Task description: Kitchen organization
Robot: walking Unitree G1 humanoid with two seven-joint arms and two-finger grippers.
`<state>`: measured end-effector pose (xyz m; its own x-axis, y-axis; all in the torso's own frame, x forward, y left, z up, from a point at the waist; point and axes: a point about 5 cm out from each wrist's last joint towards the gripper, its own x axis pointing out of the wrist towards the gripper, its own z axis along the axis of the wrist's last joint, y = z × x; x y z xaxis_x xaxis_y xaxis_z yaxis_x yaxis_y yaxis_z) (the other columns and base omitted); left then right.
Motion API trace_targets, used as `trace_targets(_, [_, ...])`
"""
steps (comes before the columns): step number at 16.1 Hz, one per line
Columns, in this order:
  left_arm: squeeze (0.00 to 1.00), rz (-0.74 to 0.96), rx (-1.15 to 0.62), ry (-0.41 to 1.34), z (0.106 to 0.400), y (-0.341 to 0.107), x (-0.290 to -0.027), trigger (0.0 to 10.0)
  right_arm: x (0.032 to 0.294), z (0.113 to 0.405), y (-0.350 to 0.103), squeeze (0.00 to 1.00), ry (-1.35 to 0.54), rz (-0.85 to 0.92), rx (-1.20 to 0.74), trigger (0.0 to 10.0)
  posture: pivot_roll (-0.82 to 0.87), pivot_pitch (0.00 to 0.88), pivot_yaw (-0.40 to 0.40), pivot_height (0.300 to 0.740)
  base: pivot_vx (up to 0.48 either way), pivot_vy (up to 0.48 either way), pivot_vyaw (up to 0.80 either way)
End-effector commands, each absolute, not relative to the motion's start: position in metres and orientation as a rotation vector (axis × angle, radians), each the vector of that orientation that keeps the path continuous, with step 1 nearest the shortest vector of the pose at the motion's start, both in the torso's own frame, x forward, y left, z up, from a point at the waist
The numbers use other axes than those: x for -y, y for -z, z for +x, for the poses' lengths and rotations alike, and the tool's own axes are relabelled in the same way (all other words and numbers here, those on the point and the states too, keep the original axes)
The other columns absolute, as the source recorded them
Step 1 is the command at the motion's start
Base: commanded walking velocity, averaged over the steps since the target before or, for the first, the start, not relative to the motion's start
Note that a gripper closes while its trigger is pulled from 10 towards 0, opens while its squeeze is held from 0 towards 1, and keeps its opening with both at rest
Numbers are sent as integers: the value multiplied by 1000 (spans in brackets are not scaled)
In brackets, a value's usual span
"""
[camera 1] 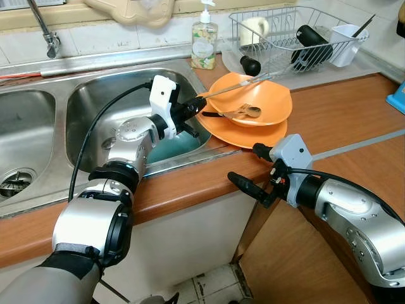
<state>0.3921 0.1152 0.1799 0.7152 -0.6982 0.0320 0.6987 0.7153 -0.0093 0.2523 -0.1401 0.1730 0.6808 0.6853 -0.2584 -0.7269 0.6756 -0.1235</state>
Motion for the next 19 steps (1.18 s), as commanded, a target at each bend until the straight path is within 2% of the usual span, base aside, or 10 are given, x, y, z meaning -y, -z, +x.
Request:
trace_targets(1, [0,-24,59,783,394,-189,-114,706,140,255,-176,0,-796,-240,-186,10000,-113,0,40,740,0,0,0])
trace_targets(4, [0,-49,113,786,391,-191,-122,78,140,255,-176,0,-795,-238,-184,10000,-111,0,41,740,0,0,0])
trace_targets(11, [0,-47,200,812,373,-189,-139,0,138,256,-176,0,-809,-241,-183,10000,-96,0,27,740,0,0,0])
trace_targets(15, [0,-13,206,824,360,-186,-136,784,137,256,-176,0,-816,-243,-179,10000,-92,0,24,740,0,0,0])
trace_targets(16, [0,-11,218,794,358,-187,-138,4314,137,256,-176,0,-818,-244,-178,10000,-95,0,27,740,0,0,0])
trace_targets(17, [0,-7,239,735,356,-191,-141,10000,137,256,-175,0,-815,-244,-176,10000,-95,0,28,740,0,0,0])
trace_targets(18, [1000,-8,250,665,355,-192,-147,10000,137,256,-177,0,-802,-235,-163,10000,-94,0,33,740,0,0,0])
trace_targets(19, [1000,-13,254,616,351,-193,-153,10000,136,257,-179,0,-785,-223,-146,10000,-95,0,37,740,0,0,0])
